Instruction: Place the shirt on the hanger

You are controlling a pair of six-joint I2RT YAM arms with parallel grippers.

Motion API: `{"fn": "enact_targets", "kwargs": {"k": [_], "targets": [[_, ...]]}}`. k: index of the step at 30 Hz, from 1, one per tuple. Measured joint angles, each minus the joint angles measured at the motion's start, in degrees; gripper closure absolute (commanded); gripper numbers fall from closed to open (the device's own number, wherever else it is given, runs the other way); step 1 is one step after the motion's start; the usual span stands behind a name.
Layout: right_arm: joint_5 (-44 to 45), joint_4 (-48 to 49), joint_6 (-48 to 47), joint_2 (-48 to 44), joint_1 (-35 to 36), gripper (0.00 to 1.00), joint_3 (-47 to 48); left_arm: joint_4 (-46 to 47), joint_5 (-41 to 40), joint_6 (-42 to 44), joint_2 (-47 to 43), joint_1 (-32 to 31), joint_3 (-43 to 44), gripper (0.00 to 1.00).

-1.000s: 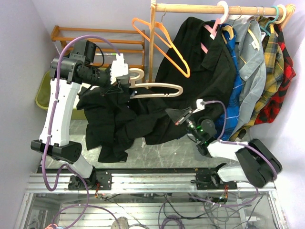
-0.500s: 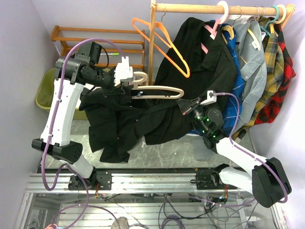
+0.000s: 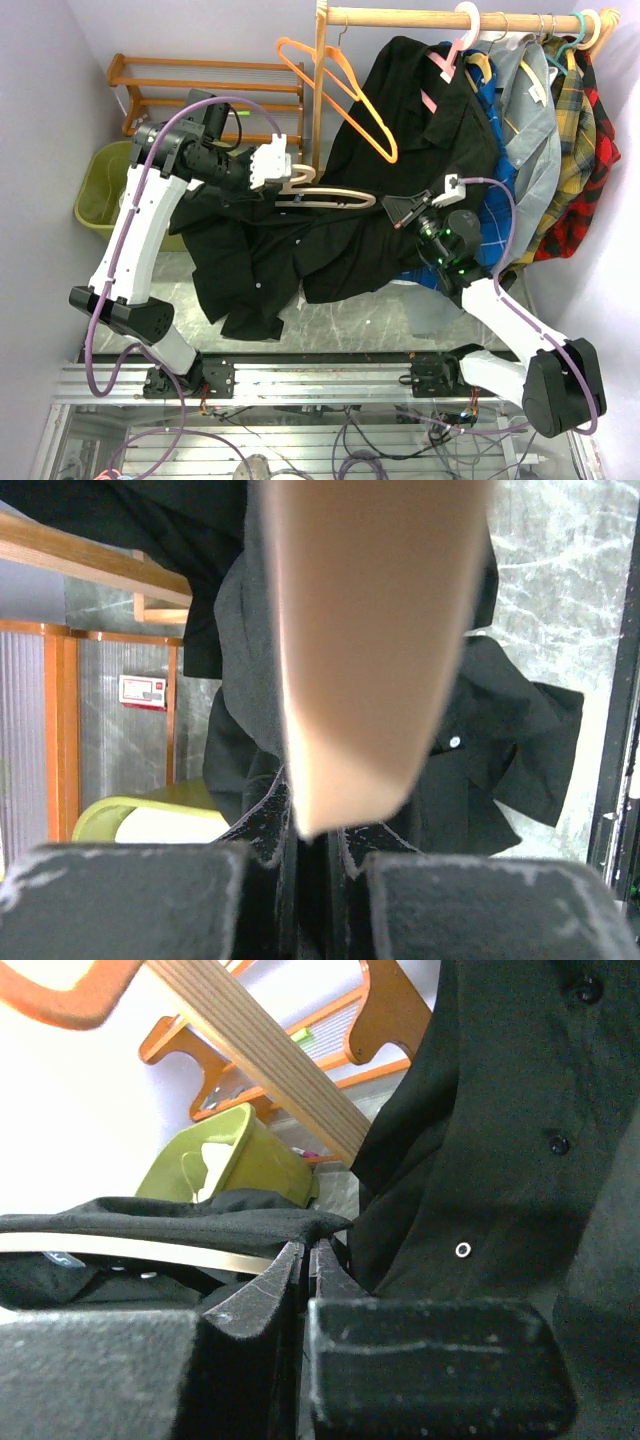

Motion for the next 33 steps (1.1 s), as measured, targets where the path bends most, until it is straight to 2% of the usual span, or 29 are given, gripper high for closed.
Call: {"fn": "enact_targets", "kwargs": {"k": [4,10,14,16,20,25,29,33], "targets": [[-0.81,-8.52,-1.40,-1.03,-0.55,1.00,4.81,1.27,-3.17,-0.50,-0.02,-1.11,-0.72,0.93],[-3.58,-17.03,-1.20,-3.96,-0.85,1.00,10.23,7.08,-11.08,-6.64,-1.18,-5.20,-4.57,0.93],[-3.78,-19.96,-0.02,-7.74,2.14,1.00,10.64,14.43,-17.42,-12.66,-2.43,-9.60,-11.13,0.93],[-3.08,-20.26,0.72,-8.96,5.79,1.00,10.71,17.68,-19.37,-16.13,-2.43,-10.71,-12.50,0.93],[-1.90,-18.21,2.43,-9.53,14.71,1.00,10.25,23.85,-23.47,-23.08,-2.54,-10.88,-12.09,0.93],[1.20,-8.98,4.72,-7.78,24.90,1.00,8.35,26.86,-26.29,-28.98,-3.10,-10.88,-8.76,0.93],[3.37,-3.39,4.42,-4.20,29.62,1.00,9.86,26.14,-25.20,-30.75,-5.77,-10.71,-6.82,0.93],[4.02,-0.76,3.15,0.44,32.57,1.00,16.44,22.53,-19.93,-28.39,-8.31,-9.27,-3.76,0.93]]}}
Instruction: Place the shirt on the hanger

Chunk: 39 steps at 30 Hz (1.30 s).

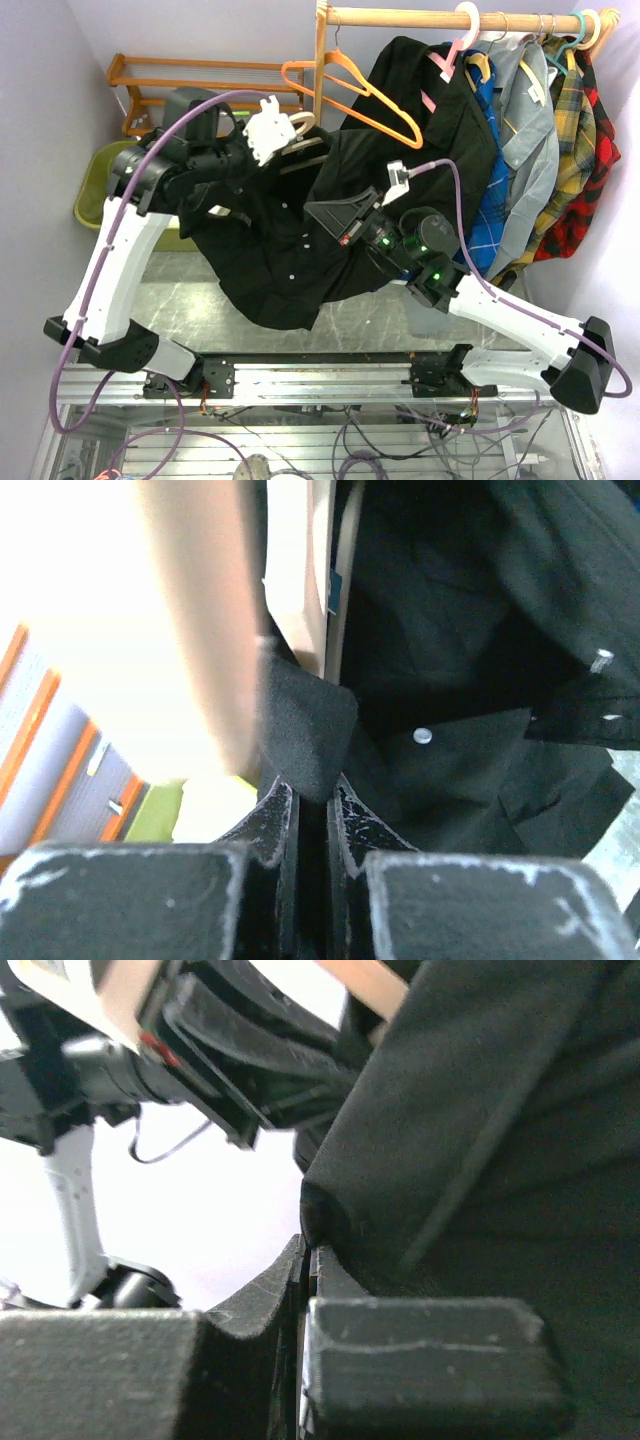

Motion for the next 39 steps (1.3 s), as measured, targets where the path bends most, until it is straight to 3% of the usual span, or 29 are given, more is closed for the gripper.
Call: {"fn": "enact_targets", "kwargs": {"k": [6,11,17,19,24,26,28,33,39], "targets": [[0.31,0.74,-3.65,4.83,5.53,1.00,11.26,-12.92,8.39,11.80,-2.19,0.57,8.72,0.93],[4.20,-5.33,-7.96,5.40,9.25,1.00,20.22,-21.14,7.67,18.82,-4.00,-1.42,15.04,0.93],[7.39,-11.56,-13.09,12.00,14.34,1.00,36.20,-21.46,3.02,19.10,-3.10,-4.37,25.20,0.93],[7.65,-11.87,-14.27,13.18,15.39,1.00,37.22,-20.20,2.40,18.78,-3.23,-4.63,25.99,0.93],[12.28,-13.44,-16.17,9.53,16.06,0.71,25.86,-18.08,2.93,18.29,-6.10,-4.90,16.46,0.93],[15.06,-16.02,-17.22,6.49,16.06,0.43,19.32,-18.29,4.42,18.49,-6.49,-4.52,11.85,0.93],[17.51,-19.52,-18.34,3.06,16.06,0.04,14.38,-18.86,7.39,19.63,-5.79,-3.21,7.39,0.93],[20.39,-30.69,-24.92,-8.33,16.06,0.00,9.49,-21.90,15.39,24.13,-3.63,2.34,0.07,0.93],[16.31,-40.85,-38.38,-20.31,16.06,0.00,7.69,-23.30,23.41,29.24,-3.67,6.93,-5.60,0.93]]}}
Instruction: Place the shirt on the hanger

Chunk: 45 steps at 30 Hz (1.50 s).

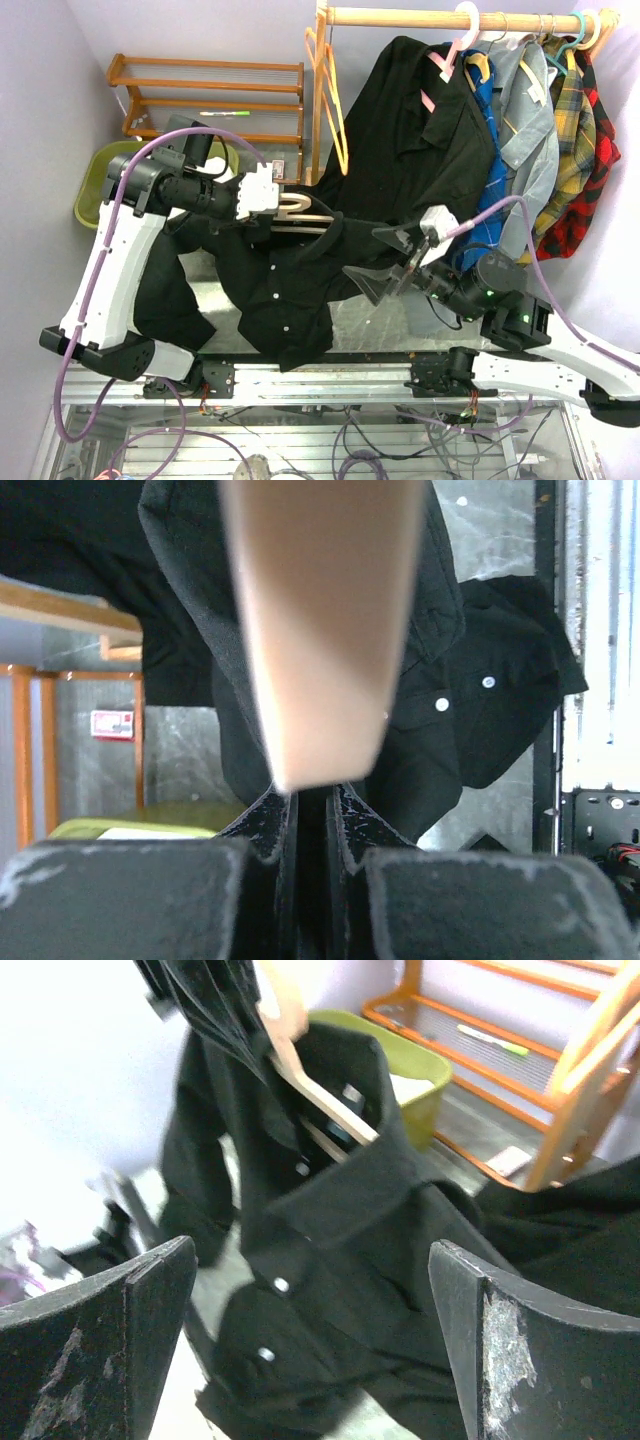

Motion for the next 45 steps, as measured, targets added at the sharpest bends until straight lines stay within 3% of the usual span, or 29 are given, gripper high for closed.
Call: {"fn": "enact_targets", "kwargs": {"k": [3,10,18,26,31,38,40,43,45], "targets": [[0.79,-4.24,-7.39,-2.49,0.00,0.00,-1.73,-0.24,2.62,1.31,0.13,0.22,-1.40,0.93],[3.82,-11.30,-23.19,1.97,0.00,0.00,-5.92,-0.57,4.76,3.96,0.85,0.24,-3.52,0.93],[4.79,-13.73,-33.66,2.14,0.00,0.00,-2.49,-0.70,2.91,6.71,0.87,-2.14,-7.45,0.93],[0.59,-19.26,-34.80,3.23,-2.08,0.00,5.22,-0.74,0.20,6.69,0.87,-4.83,-6.71,0.93],[-7.34,-20.50,-34.05,7.41,-10.97,0.00,5.97,-0.74,-0.79,6.08,0.68,-6.19,-5.66,0.93],[-20.26,-22.18,-32.04,14.43,-18.01,0.00,7.54,-0.74,-2.86,5.49,-0.74,-8.76,-5.66,0.93],[-24.72,-23.04,-31.50,16.17,-19.54,0.07,9.05,-0.76,-3.52,5.51,-1.16,-9.55,-5.66,0.93],[-29.62,-23.52,-30.95,18.67,-20.52,0.35,11.06,-0.74,-4.20,5.53,-1.49,-10.78,-5.66,0.93],[-32.37,-23.89,-30.97,20.50,-20.72,0.37,12.20,-0.74,-4.37,5.55,-1.49,-11.47,-5.66,0.93]]}}
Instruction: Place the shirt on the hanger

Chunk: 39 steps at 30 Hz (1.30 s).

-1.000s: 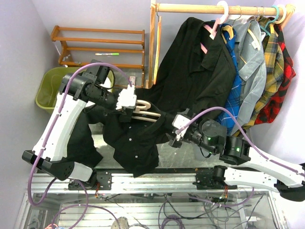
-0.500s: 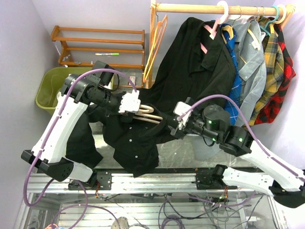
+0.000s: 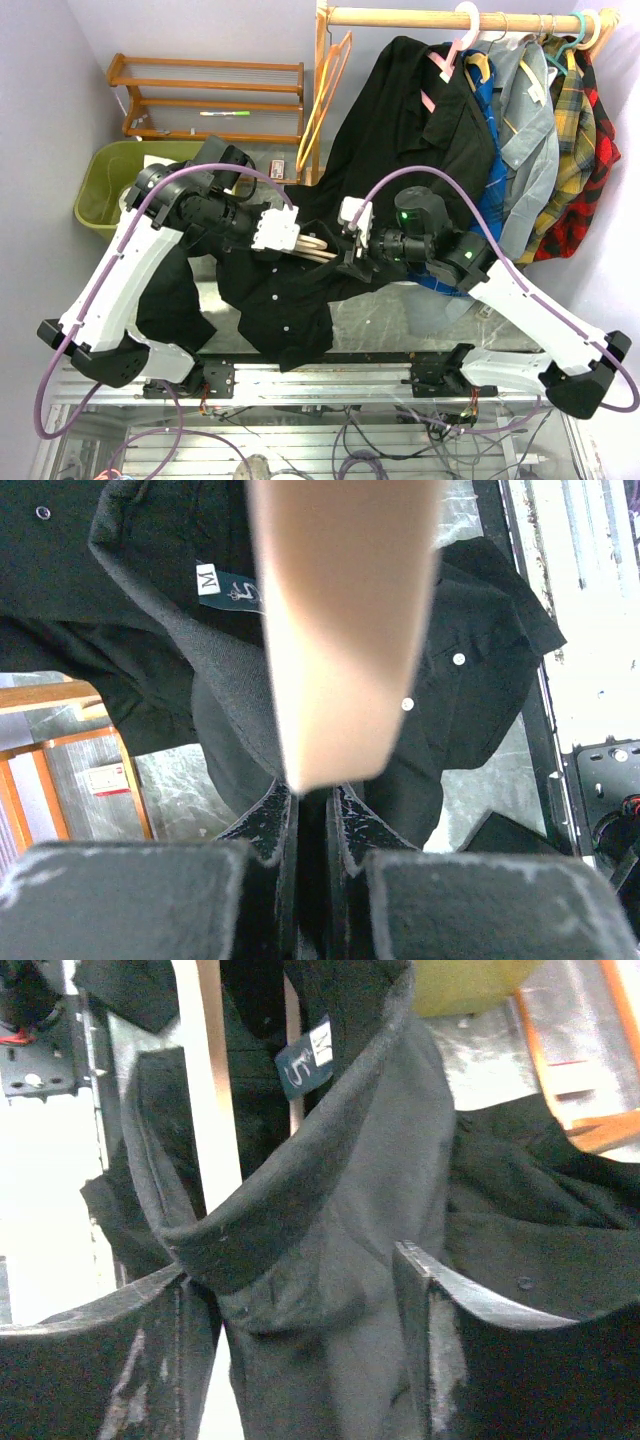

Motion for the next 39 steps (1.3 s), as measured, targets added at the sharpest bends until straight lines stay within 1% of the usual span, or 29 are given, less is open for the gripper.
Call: {"fn": "enact_targets", "kwargs": {"k": [3,5,6,7,8,9,11,12,15,17,18,20,21,22,23,26,29,32,35,37,39], "targets": [[-3.37,-0.50,0.48,2.25,-0.28,0.32,0.96,-0.02,-0.24,0.07,0.04,-0.55,0.00,0.93],[-4.63,-0.66,0.52,2.75,-0.42,0.30,0.96,-0.04,-0.28,0.35,0.15,-0.63,0.09,0.93],[-5.18,-0.63,0.50,2.80,-0.42,0.32,0.96,-0.13,-0.28,0.50,0.33,-0.68,0.31,0.93],[-5.64,-0.61,0.52,2.78,-0.42,0.35,0.96,-0.20,-0.31,0.66,0.55,-0.74,0.76,0.93],[-5.99,-0.59,0.57,2.73,-0.42,0.43,0.96,-0.17,-0.31,0.79,0.76,-0.81,1.16,0.93],[-6.40,-0.52,0.72,2.71,-0.42,0.55,0.94,-0.20,-0.31,0.87,0.92,-0.83,1.44,0.93],[-6.95,-0.26,0.85,2.71,-0.42,0.88,0.90,-0.20,-0.31,1.03,1.29,-0.90,2.21,0.93],[-7.17,-0.02,0.98,2.71,-0.42,1.00,0.76,-0.20,-0.33,1.07,1.46,-0.90,2.58,0.93],[-8.04,1.36,2.05,2.27,-0.33,1.00,-0.63,0.17,-0.76,1.05,2.10,-0.87,3.54,0.93],[-7.89,4.22,3.52,0.98,-0.28,1.00,-3.17,0.13,-0.74,1.07,2.58,-0.90,3.63,0.93],[-7.39,6.32,4.68,-0.15,-0.24,1.00,-5.09,0.13,-0.61,1.07,2.82,-0.94,3.63,0.90],[-5.84,10.51,7.37,-2.71,0.15,1.00,-8.74,0.31,-0.39,0.61,3.34,-0.96,3.63,0.64],[-5.01,12.17,8.59,-3.76,0.26,1.00,-10.21,0.83,-0.39,-0.33,3.54,-1.01,3.56,0.29],[-3.52,13.84,10.38,-5.14,0.46,1.00,-11.93,2.40,-1.33,-2.32,3.69,-1.07,3.37,0.12],[-1.79,14.58,12.35,-6.29,0.59,1.00,-13.25,4.59,-3.06,-4.48,3.76,-1.11,3.04,0.01],[3.30,15.19,17.46,-7.80,0.50,1.00,-15.58,10.75,-6.82,-11.56,3.74,1.36,2.14,0.01],[7.32,15.17,21.24,-9.18,0.39,1.00,-17.99,14.60,-7.04,-14.71,3.63,9.11,1.92,0.02],[10.60,13.81,23.76,-13.00,0.42,1.00,-20.81,16.26,-6.64,-14.12,2.93,18.73,-0.92,0.00],[12.48,12.20,24.79,-15.67,0.42,1.00,-20.92,15.30,-3.41,-11.34,3.02,28.68,-5.27,0.00],[13.22,11.08,25.18,-16.46,0.42,1.00,-20.57,14.10,-1.31,-9.14,3.54,33.00,-6.73,0.00],[13.62,10.29,25.51,-16.57,0.42,1.00,-20.28,13.00,0.98,-7.26,3.65,35.26,-8.37,0.00]]}}
